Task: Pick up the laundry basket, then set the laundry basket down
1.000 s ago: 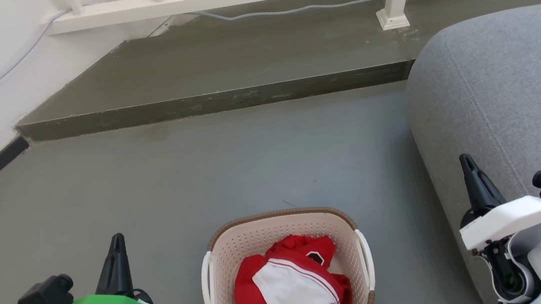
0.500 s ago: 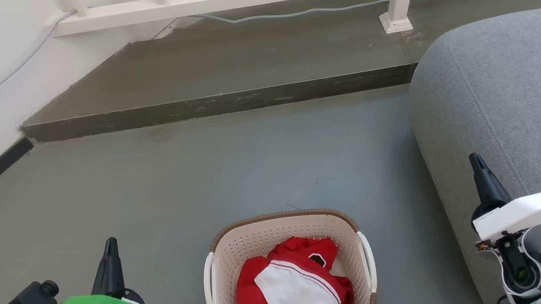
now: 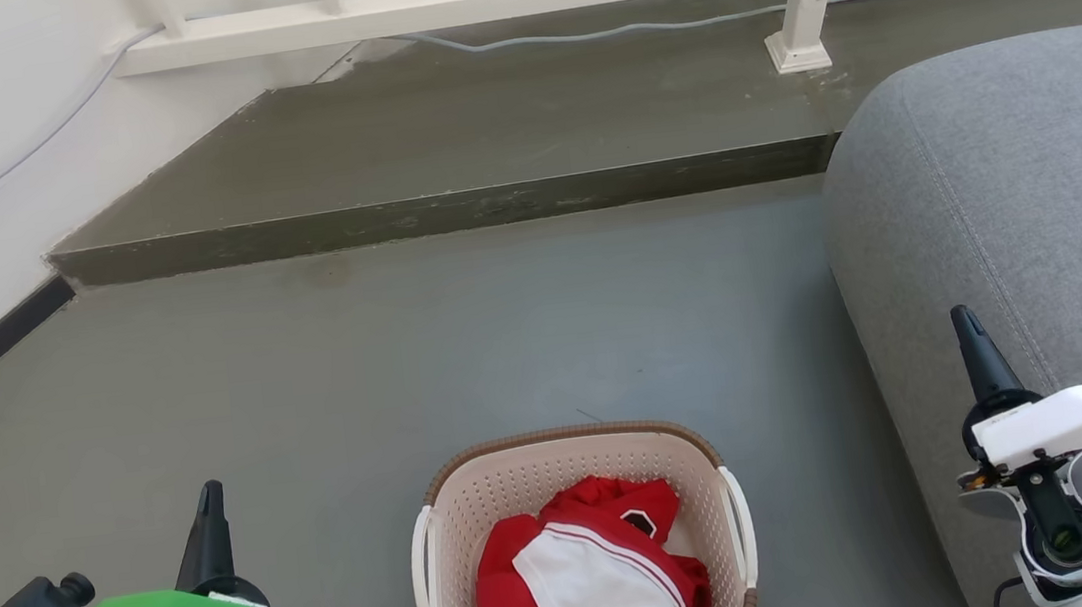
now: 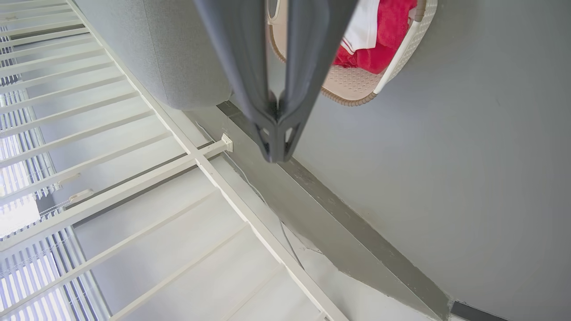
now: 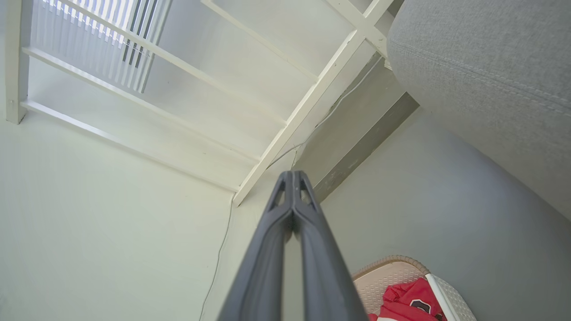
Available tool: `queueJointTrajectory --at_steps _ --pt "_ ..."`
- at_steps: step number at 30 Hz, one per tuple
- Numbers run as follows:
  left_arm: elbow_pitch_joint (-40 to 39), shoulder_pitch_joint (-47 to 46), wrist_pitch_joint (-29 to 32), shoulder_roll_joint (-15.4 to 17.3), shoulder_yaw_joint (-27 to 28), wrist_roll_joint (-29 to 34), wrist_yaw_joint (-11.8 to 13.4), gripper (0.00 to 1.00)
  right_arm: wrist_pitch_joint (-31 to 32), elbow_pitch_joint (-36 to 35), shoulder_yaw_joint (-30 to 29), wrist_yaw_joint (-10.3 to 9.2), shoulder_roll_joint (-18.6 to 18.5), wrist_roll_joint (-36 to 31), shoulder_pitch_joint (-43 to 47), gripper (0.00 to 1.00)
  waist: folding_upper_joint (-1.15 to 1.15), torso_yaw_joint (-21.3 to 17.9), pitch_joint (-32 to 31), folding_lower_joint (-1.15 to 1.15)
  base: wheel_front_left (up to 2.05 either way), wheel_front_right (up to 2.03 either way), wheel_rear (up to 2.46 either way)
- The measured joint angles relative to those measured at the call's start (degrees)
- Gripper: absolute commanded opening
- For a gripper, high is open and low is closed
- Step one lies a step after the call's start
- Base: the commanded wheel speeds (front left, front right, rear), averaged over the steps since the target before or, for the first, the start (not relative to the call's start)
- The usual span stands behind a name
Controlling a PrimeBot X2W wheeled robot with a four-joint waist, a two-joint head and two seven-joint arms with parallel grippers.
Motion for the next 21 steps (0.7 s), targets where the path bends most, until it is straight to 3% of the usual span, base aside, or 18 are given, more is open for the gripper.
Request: queueJointTrajectory --at_steps 21 --pt "0.59 -0.62 4.32 -0.03 2.65 -14.62 -0.51 0.0 4.16 0.31 -4.33 1.48 1.2 14.12 -0.05 0.0 0.0 0.63 -0.7 0.0 0.0 0.0 0.0"
